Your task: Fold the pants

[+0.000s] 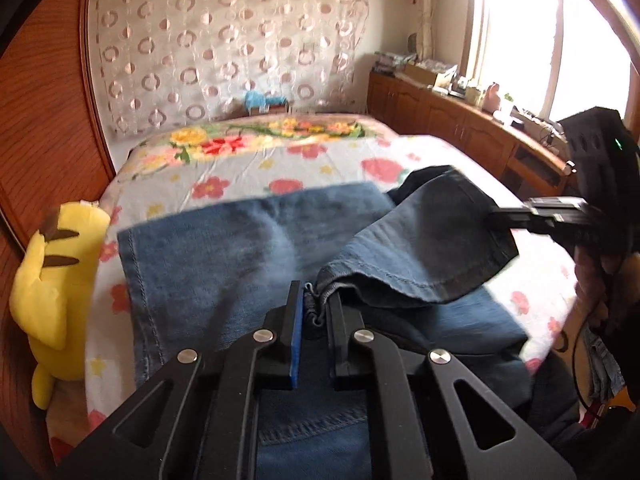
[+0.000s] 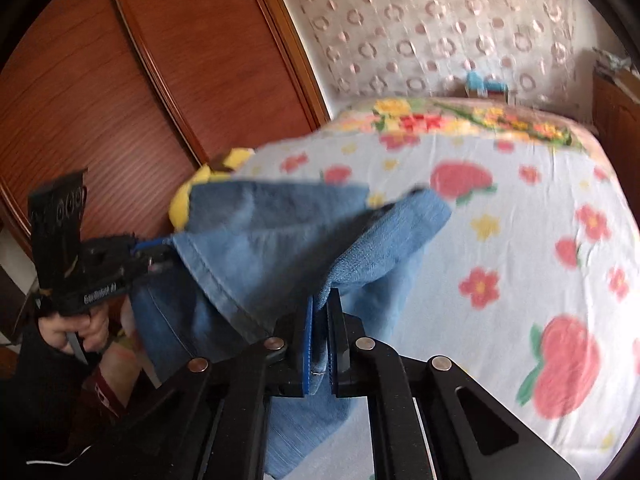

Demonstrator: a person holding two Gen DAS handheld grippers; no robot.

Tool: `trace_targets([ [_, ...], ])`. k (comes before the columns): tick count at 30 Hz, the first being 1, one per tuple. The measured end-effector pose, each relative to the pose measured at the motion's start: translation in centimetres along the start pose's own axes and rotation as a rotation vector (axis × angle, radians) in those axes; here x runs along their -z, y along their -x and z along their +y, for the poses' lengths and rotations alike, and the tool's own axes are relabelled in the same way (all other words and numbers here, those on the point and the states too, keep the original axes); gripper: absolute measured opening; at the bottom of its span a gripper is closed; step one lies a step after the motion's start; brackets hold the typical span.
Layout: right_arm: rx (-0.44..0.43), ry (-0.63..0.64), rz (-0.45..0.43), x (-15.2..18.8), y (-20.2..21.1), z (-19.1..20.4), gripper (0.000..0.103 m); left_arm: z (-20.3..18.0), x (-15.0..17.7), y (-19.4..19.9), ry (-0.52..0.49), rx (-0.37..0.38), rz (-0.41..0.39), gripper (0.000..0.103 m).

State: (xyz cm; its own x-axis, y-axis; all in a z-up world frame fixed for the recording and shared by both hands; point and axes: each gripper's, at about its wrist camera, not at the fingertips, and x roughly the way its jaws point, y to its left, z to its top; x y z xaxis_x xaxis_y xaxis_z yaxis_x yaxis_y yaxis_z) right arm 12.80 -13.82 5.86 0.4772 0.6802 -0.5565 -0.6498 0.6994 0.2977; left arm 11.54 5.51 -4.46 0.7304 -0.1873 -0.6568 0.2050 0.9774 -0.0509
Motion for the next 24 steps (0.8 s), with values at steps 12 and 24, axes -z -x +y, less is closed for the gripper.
trace_targets([
  [12, -0.063, 0.125, -0.134, -7.5, 2.1, 3.7, 0.004, -1.1, -1.3, 8.1, 0.022, -0.003, -0.155, 0.01],
  [24, -0.142, 0.196, -0.023, -9.6, -8.5, 6.7, 0.004, 0.9, 3.3, 8.8, 0.114, -0.06, -0.071, 0.01],
])
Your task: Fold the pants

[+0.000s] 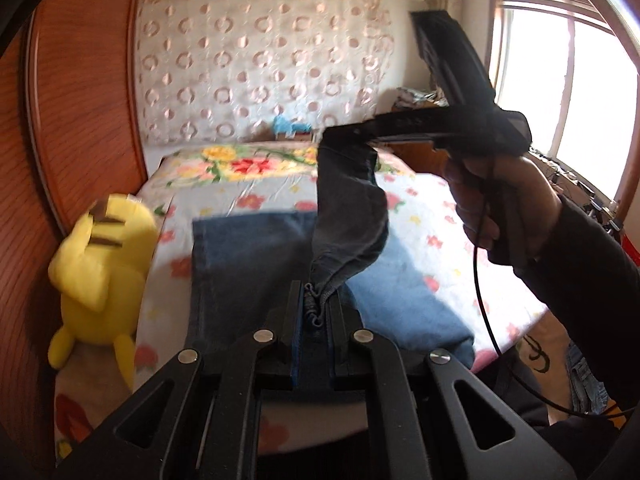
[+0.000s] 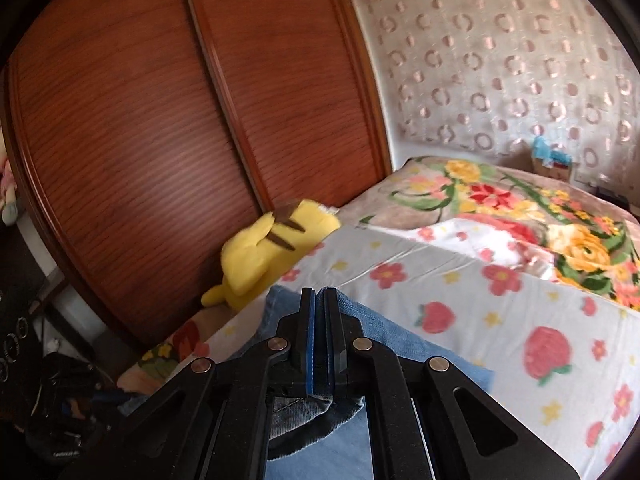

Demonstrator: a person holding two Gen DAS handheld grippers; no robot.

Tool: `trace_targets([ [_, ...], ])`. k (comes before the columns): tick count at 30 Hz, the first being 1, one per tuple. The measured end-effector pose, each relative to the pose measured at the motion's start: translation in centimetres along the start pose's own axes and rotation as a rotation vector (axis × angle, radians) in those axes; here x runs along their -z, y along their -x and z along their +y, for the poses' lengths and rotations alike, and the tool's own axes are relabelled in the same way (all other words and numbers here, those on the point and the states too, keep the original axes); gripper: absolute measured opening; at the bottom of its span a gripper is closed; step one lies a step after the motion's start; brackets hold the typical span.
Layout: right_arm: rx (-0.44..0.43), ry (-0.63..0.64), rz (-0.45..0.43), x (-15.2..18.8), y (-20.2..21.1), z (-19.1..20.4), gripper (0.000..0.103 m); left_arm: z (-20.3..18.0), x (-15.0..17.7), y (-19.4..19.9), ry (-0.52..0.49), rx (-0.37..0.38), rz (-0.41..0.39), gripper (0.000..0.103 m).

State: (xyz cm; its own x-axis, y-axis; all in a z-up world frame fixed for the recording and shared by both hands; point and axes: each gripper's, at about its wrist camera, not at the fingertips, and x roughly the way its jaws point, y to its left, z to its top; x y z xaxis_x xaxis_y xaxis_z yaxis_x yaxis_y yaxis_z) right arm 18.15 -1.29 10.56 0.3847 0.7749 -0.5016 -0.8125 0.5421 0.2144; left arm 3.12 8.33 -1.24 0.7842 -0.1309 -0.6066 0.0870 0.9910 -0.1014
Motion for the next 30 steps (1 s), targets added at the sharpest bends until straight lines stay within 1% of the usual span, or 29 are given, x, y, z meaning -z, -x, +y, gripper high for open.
trace_targets([
  [2, 0.01, 0.014, 0.036, 0.4, -2.2, 0.2, 0.004, 0.8, 1.2, -0.9, 0.016, -0.013, 0.035, 0.01],
  [4, 0.016, 0.013, 0.064, -0.1, -4.2, 0.3, 0.004, 1.5, 2.3, -2.0, 0.038, -0.02, 0.064, 0.01],
  [8, 0.025, 0.015, 0.099, 0.0, -7.1, 0.4, 0.004, 2.5, 3.6, -3.1, 0.055, -0.033, 0.094, 0.01],
  [9, 0.032, 0.016, 0.106, -0.5, -8.4, 0.9, 0.004, 2.7, 3.8, -3.4, 0.06, -0.038, 0.102, 0.01],
  [11, 0.043, 0.017, 0.115, -0.9, -9.4, 1.0, 0.004, 2.8, 4.0, -3.8, 0.059, -0.064, 0.105, 0.01],
  [14, 0.056, 0.02, 0.118, -1.2, -10.5, 1.2, 0.004, 2.7, 4.3, -4.1, 0.057, -0.083, 0.108, 0.01],
  [18, 0.07, 0.025, 0.126, -0.9, -10.2, 2.2, 0.004, 2.7, 4.6, -4.4, 0.063, -0.084, 0.116, 0.011],
  [21, 0.075, 0.016, 0.131, -0.7, -10.4, 2.3, 0.004, 3.0, 4.6, -4.3, 0.079, -0.08, 0.12, 0.017],
  [23, 0.076, 0.012, 0.127, -0.8, -10.1, 2.3, 0.004, 3.0, 4.6, -4.3, 0.078, -0.103, 0.116, 0.024],
  [24, 0.072, 0.006, 0.132, -0.8, -9.8, 2.3, 0.005, 3.0, 4.5, -4.2, 0.07, -0.115, 0.111, 0.025],
  [25, 0.072, 0.0, 0.126, -0.9, -9.3, 2.3, 0.011, 2.9, 4.5, -4.0, 0.067, -0.111, 0.107, 0.029],
  [27, 0.095, 0.009, 0.098, -1.2, -8.0, 2.5, 0.018, 3.0, 4.4, -3.9, 0.07, -0.101, 0.101, 0.039],
  [28, 0.106, 0.026, 0.085, -1.2, -7.3, 2.7, 0.021, 3.1, 4.3, -3.9, 0.071, -0.102, 0.099, 0.045],
  [29, 0.115, 0.04, 0.072, -1.2, -6.6, 2.8, 0.022, 3.1, 4.2, -3.9, 0.072, -0.102, 0.094, 0.046],
  [30, 0.121, 0.051, 0.062, -1.2, -5.9, 2.9, 0.027, 3.0, 4.1, -3.9, 0.073, -0.099, 0.091, 0.046],
])
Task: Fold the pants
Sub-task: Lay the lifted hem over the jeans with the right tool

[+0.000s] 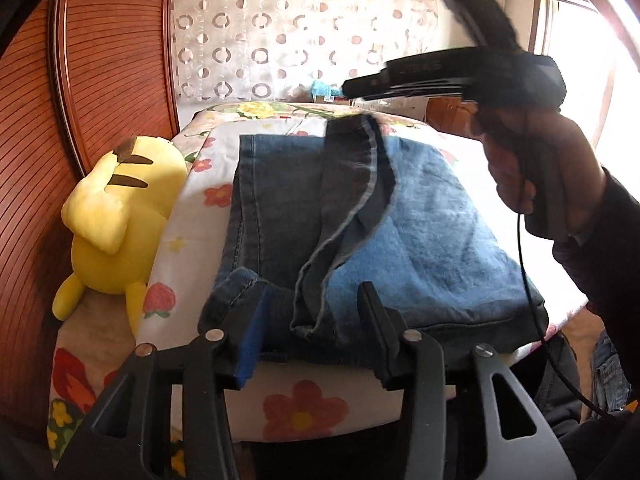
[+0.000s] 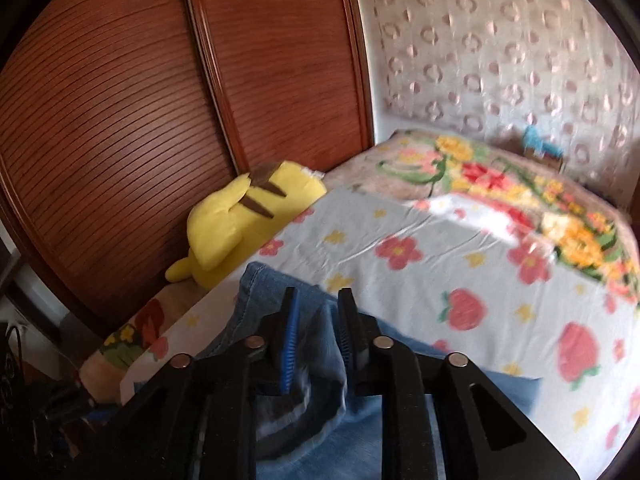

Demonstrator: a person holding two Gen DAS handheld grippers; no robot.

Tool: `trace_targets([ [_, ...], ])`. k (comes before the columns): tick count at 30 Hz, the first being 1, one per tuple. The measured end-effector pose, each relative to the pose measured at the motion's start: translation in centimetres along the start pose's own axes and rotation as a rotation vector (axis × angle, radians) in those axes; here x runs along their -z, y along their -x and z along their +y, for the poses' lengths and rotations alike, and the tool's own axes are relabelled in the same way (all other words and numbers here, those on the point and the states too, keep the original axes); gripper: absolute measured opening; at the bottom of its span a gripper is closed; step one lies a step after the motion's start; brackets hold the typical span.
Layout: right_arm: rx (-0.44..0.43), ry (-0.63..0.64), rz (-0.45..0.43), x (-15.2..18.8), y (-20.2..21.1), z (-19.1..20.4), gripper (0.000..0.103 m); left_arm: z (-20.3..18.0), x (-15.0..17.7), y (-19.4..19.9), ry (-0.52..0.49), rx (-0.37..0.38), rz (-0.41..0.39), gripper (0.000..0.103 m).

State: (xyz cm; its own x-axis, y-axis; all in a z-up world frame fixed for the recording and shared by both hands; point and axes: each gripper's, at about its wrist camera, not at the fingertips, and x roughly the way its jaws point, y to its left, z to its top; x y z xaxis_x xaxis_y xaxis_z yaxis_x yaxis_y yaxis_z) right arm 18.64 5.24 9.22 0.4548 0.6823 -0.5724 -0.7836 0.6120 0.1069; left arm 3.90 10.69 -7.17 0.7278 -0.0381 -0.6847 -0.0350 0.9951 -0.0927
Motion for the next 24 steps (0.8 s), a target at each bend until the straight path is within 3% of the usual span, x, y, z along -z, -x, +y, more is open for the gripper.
trace_targets([
  [2, 0.022, 0.016, -0.01, 0.2, 1.2, -0.2, 0.037, -0.2, -0.2, -0.2, -0.004, 0.003, -0.002, 0.046],
  [10, 0.112, 0.023, -0.024, 5.3, 6.2, -1.8, 0.038, 0.3, -0.9, -1.6, -0.011, -0.046, -0.007, 0.047],
  [13, 0.11, -0.016, 0.0, 7.8, 7.2, -2.7, 0.038, 1.9, -0.7, -2.1, 0.025, -0.114, -0.002, 0.047],
  [16, 0.125, -0.041, 0.032, 9.6, 7.4, -3.1, 0.038, 4.0, 0.0, -2.5, 0.105, -0.105, 0.027, 0.047],
  [24, 0.125, -0.096, 0.074, 11.7, 8.0, -3.7, 0.038, 4.4, 0.2, -2.4, 0.099, -0.121, 0.024, 0.047],
])
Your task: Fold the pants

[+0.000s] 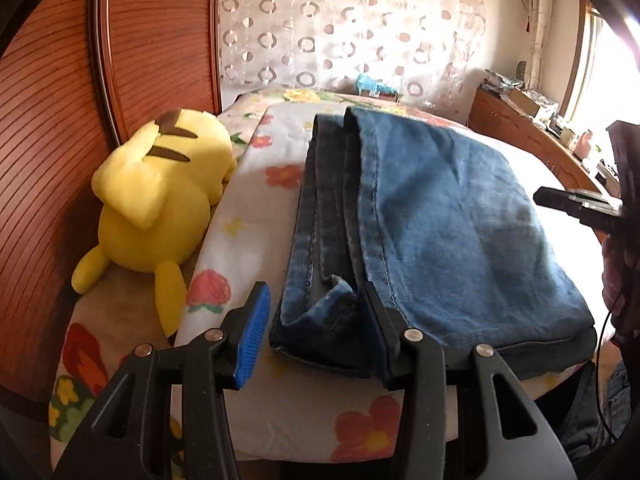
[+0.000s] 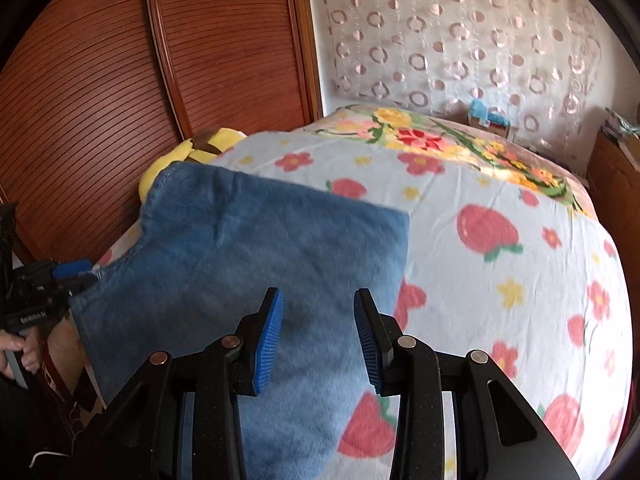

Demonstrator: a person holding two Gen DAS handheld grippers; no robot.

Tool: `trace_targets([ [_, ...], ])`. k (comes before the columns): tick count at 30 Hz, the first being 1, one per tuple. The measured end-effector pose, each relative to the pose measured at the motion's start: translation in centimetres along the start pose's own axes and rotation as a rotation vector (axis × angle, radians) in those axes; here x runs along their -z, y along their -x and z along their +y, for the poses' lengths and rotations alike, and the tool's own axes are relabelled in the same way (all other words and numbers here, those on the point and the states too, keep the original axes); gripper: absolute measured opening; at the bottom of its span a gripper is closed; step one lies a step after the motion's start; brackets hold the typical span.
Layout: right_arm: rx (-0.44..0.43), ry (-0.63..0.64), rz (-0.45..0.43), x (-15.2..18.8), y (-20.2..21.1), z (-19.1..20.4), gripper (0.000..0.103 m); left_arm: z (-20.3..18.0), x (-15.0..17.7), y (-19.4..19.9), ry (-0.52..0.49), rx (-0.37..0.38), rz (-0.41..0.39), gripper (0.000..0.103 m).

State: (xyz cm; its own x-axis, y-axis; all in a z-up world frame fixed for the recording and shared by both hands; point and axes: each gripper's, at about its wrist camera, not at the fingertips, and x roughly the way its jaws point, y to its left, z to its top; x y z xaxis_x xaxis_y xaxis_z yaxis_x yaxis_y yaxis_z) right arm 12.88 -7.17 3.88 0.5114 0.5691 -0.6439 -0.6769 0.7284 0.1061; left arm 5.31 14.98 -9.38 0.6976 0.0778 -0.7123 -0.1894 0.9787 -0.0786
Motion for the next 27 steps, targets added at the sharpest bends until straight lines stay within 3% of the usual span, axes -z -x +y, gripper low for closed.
trace_targets([
  [6, 0.006, -0.021, -0.006, 1.2, 1.7, 0.0, 0.038, -0.8, -0.5, 1.3, -0.027, 0.023, -0.042, 0.048],
  [9, 0.005, -0.038, -0.008, 2.0, 2.9, 0.0, 0.038, -1.4, -0.9, 1.7, -0.04, 0.04, -0.055, 0.058],
  [11, 0.006, -0.044, -0.015, 2.6, 3.8, -0.1, 0.038, -1.9, -1.1, 2.1, -0.044, 0.052, -0.066, 0.076],
  [13, 0.004, -0.049, -0.019, 3.1, 4.6, -0.1, 0.038, -2.5, -1.4, 2.6, -0.052, 0.077, -0.087, 0.079],
  [19, 0.006, -0.05, -0.013, 4.7, 5.9, 0.2, 0.039, -3.9, -2.0, 4.4, -0.091, 0.069, -0.149, 0.08],
  [27, -0.001, -0.062, -0.02, 6.0, 6.5, 0.7, 0.042, -6.9, -1.8, 4.3, -0.139, 0.092, -0.143, 0.08],
])
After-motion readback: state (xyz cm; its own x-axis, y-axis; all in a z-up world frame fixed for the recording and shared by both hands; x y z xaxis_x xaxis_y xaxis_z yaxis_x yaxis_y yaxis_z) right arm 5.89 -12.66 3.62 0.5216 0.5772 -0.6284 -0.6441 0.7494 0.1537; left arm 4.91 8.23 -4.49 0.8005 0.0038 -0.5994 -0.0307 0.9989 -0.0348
